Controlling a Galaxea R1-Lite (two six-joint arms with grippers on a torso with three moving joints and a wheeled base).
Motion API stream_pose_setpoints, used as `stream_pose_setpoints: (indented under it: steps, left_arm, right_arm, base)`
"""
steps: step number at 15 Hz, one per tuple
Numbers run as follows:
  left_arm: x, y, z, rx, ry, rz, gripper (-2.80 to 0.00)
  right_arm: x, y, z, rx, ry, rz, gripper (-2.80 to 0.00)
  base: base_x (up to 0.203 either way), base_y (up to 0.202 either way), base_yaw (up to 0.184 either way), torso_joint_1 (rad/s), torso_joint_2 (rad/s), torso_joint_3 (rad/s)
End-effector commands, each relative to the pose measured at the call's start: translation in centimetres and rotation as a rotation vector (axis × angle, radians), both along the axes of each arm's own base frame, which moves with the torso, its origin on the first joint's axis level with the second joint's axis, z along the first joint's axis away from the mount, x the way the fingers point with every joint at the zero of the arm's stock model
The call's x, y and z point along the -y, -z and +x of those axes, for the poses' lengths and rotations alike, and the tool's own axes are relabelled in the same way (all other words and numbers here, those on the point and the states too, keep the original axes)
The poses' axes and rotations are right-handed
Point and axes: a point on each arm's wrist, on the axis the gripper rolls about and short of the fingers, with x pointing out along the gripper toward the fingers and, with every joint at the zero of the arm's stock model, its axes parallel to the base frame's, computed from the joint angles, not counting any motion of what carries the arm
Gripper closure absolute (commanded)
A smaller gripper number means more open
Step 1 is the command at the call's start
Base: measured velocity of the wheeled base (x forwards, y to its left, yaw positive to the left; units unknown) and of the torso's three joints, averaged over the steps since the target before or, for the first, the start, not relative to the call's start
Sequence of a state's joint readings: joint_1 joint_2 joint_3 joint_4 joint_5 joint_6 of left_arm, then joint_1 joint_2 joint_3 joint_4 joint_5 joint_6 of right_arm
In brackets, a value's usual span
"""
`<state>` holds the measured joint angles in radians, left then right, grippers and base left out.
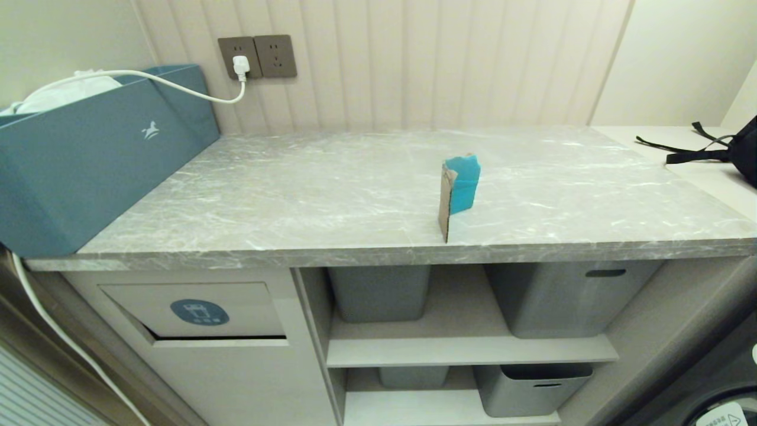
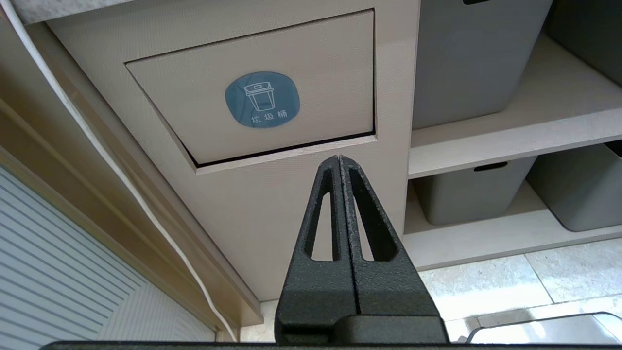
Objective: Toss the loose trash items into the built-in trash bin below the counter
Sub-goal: Pick up the garbage
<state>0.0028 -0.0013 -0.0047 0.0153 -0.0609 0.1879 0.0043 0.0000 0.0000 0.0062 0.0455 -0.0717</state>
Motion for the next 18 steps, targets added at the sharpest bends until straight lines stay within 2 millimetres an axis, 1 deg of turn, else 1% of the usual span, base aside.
stream_pose_setpoints:
  steps: [1, 4, 13, 14, 18]
  left_arm:
    - [0.00, 0.00, 0.01, -0.001, 0.000, 0.001, 0.00]
    - [0.00, 0.00, 0.01, -0.001, 0.000, 0.001, 0.00]
    - [0.00, 0.00, 0.01, -0.001, 0.000, 0.001, 0.00]
    - [0.00, 0.00, 0.01, -0.001, 0.000, 0.001, 0.00]
    - [0.01, 0.00, 0.01, -0.001, -0.001, 0.001, 0.00]
  right_arm:
    - [0.00, 0.00, -0.01, 0.002, -0.001, 0.000, 0.00]
    - [0.00, 0.00, -0.01, 0.002, -0.001, 0.000, 0.00]
    - [0.00, 0.00, -0.01, 0.001, -0.001, 0.001, 0.00]
    - [0.00, 0.02, -0.01, 0.000, -0.001, 0.004, 0.00]
    - [0.01, 0.00, -0.01, 0.001, 0.002, 0.010, 0.00]
  base:
    - [0.000, 0.000, 0.000, 0.000, 0.00, 0.000]
    - [0.003, -0.001, 0.020, 0.003, 0.00, 0.000]
    - [0.001, -0.008, 0.160, 0.005, 0.00, 0.001]
    - [-0.001, -0.006, 0.083, 0.001, 0.00, 0.004]
    - [0.000, 0.000, 0.000, 0.000, 0.00, 0.000]
